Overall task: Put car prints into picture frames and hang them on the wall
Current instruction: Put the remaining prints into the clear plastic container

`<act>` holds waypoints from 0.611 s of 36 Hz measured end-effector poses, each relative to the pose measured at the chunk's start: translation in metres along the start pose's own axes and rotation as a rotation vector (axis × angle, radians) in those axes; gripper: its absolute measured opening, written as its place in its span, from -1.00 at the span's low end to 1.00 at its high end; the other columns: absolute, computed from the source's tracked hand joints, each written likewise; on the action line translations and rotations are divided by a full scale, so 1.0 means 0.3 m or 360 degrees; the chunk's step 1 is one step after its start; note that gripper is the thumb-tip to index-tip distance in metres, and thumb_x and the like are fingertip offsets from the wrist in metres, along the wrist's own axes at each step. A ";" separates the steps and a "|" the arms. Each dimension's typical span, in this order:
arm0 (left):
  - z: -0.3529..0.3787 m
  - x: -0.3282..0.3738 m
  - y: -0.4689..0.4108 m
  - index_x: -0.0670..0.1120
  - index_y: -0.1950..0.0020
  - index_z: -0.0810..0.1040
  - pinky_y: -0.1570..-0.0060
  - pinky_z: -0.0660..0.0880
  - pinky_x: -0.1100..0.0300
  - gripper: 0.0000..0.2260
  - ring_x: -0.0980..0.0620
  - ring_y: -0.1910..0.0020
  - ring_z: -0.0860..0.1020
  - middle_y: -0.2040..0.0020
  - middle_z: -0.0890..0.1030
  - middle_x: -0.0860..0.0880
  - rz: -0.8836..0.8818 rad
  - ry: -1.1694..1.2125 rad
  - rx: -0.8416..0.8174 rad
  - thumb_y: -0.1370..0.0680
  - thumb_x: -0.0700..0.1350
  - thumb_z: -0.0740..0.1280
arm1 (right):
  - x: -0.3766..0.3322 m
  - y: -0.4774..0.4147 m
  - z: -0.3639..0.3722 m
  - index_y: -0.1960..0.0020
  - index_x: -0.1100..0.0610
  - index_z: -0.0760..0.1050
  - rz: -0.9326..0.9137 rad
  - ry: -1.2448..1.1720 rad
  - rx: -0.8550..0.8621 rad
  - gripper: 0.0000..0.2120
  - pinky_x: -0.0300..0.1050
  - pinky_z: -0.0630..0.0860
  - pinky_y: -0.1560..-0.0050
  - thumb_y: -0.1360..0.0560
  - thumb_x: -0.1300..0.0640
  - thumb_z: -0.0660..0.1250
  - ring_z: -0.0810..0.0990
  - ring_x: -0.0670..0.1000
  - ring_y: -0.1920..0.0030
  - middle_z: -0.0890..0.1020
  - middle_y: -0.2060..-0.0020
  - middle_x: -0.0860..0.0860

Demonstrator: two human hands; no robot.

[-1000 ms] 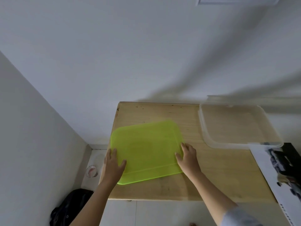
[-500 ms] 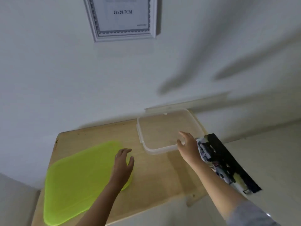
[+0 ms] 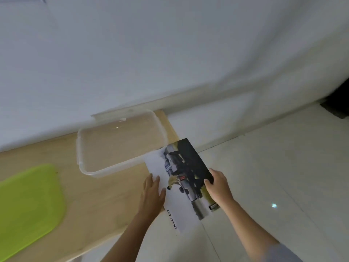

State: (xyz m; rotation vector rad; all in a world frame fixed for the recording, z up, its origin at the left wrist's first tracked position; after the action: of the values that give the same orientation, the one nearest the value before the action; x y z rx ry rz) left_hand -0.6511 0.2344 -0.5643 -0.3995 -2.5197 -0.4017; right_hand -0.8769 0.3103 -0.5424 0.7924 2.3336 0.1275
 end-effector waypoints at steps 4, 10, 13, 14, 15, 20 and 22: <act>0.042 0.006 0.018 -0.12 -0.52 0.05 -0.45 -0.04 0.10 -0.47 -0.06 -0.52 -0.17 -0.54 -0.10 -0.13 -0.0043 -0.0044 0.0026 -0.62 0.04 0.11 | 0.022 -0.028 0.022 -0.46 0.09 0.14 0.0045 -0.0057 -0.0110 -0.50 0.01 0.38 -0.30 -0.57 0.06 0.18 0.37 0.12 -0.33 0.36 -0.34 0.10; 0.071 0.037 0.048 -0.14 -0.52 0.00 -0.45 -0.10 0.14 -0.46 -0.03 -0.52 -0.20 -0.54 -0.15 -0.12 -0.0066 -0.0022 0.0051 -0.62 0.00 0.10 | 0.072 -0.046 0.030 -0.37 0.11 0.28 0.0118 -0.0254 -0.0135 -0.58 0.00 0.46 -0.22 -0.55 0.06 0.25 0.47 0.12 -0.24 0.45 -0.28 0.08; 0.086 0.054 0.063 -0.15 -0.52 0.01 -0.44 -0.10 0.15 -0.47 -0.02 -0.51 -0.21 -0.54 -0.16 -0.11 -0.0077 0.0017 0.0040 -0.62 0.00 0.11 | 0.108 -0.042 0.018 -0.24 0.12 0.36 0.0150 -0.0398 -0.0150 -0.68 -0.12 0.54 -0.06 -0.52 0.11 0.29 0.54 0.06 -0.06 0.54 -0.14 0.06; 0.091 0.058 0.066 -0.15 -0.52 0.01 -0.44 -0.11 0.16 -0.47 -0.02 -0.51 -0.21 -0.54 -0.15 -0.11 -0.0081 0.0021 0.0037 -0.62 0.00 0.10 | 0.119 -0.038 0.014 -0.22 0.11 0.36 0.0166 -0.0444 -0.0164 -0.69 -0.17 0.54 0.00 -0.51 0.12 0.31 0.55 0.04 -0.02 0.54 -0.11 0.05; 0.097 0.063 0.070 -0.15 -0.52 0.02 -0.44 -0.12 0.16 -0.47 -0.02 -0.51 -0.20 -0.54 -0.15 -0.10 -0.0085 0.0025 0.0036 -0.62 0.01 0.10 | 0.130 -0.035 0.010 -0.21 0.11 0.36 0.0178 -0.0488 -0.0171 -0.70 -0.21 0.54 0.05 -0.50 0.13 0.31 0.56 0.04 0.00 0.55 -0.09 0.05; 0.115 0.074 0.085 -0.15 -0.51 0.08 -0.45 -0.07 0.12 -0.48 -0.03 -0.52 -0.17 -0.54 -0.09 -0.09 -0.0124 0.0029 0.0064 -0.62 0.03 0.11 | 0.173 -0.026 -0.013 -0.21 0.12 0.37 0.0200 -0.0640 -0.0148 -0.71 -0.38 0.44 0.27 -0.52 0.15 0.29 0.57 0.03 0.06 0.58 -0.05 0.10; 0.115 0.072 0.088 -0.15 -0.49 0.13 -0.45 -0.02 0.09 -0.49 -0.05 -0.52 -0.12 -0.54 -0.03 -0.11 -0.0120 0.0001 0.0085 -0.61 0.03 0.14 | 0.181 -0.025 -0.016 -0.24 0.11 0.37 0.0174 -0.0671 -0.0162 -0.69 -0.37 0.45 0.20 -0.51 0.18 0.30 0.57 0.05 0.01 0.58 -0.07 0.09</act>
State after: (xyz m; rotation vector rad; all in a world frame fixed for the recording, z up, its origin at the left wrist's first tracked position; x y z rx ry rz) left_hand -0.6751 0.2751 -0.5746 -0.2842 -2.5448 -0.3627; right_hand -0.9161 0.3358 -0.5713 0.8083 1.8741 0.1125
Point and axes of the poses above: each hand's wrist, its own y-axis away from the middle knuckle, its own z-axis out of the palm, x = y × z, the point moved 7 cm from there along -y, towards the middle knuckle
